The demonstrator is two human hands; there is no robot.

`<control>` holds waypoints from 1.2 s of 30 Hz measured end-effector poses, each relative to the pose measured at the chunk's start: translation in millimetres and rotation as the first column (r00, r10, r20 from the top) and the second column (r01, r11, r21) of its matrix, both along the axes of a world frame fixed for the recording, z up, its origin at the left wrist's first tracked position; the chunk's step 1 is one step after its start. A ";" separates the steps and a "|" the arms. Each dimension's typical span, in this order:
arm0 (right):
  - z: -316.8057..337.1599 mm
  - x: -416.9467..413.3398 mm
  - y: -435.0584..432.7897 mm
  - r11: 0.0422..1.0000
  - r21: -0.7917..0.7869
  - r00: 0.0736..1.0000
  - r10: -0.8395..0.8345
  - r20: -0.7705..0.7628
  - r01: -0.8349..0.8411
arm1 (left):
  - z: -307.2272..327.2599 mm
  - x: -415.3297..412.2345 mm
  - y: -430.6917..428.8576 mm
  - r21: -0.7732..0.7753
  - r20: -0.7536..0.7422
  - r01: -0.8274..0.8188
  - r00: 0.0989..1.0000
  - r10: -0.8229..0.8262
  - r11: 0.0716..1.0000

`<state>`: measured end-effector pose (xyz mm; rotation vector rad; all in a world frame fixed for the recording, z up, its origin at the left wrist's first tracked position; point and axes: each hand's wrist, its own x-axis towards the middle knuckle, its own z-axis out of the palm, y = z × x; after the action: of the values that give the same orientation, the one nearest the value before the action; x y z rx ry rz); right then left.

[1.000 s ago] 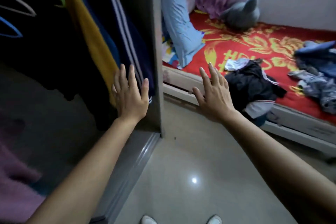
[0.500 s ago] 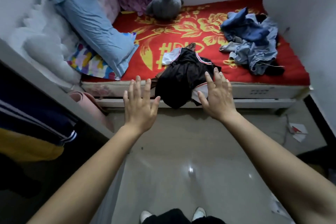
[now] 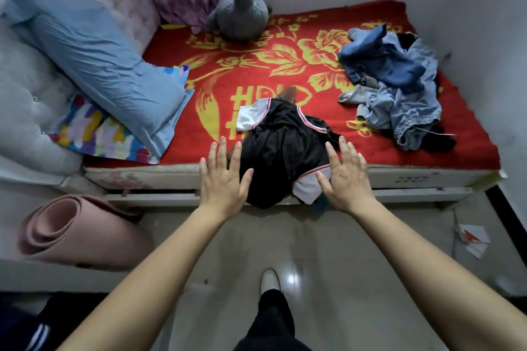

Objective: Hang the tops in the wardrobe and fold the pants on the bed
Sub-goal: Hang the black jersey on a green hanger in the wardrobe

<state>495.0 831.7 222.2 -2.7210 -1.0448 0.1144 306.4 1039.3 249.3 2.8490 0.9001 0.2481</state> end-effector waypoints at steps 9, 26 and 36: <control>2.8 148.8 70.7 0.983 -0.061 0.976 -0.181 -0.122 0.174 | -1.3 182.2 109.7 -0.053 -0.130 0.117 0.984 -0.123 0.992; -169.2 401.0 159.3 0.972 -0.150 0.889 -0.226 -0.398 0.181 | -156.4 455.4 169.0 -0.171 -0.290 0.070 0.950 -0.119 0.983; -314.4 401.0 214.3 0.982 -0.128 0.903 -0.175 -0.392 0.135 | -316.1 551.3 195.3 -0.208 -0.324 0.120 0.928 -0.184 0.971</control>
<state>896.0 1046.0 -92.2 -2.6844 -0.7165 0.6837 857.7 1234.6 -66.7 2.8096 0.7013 -0.3425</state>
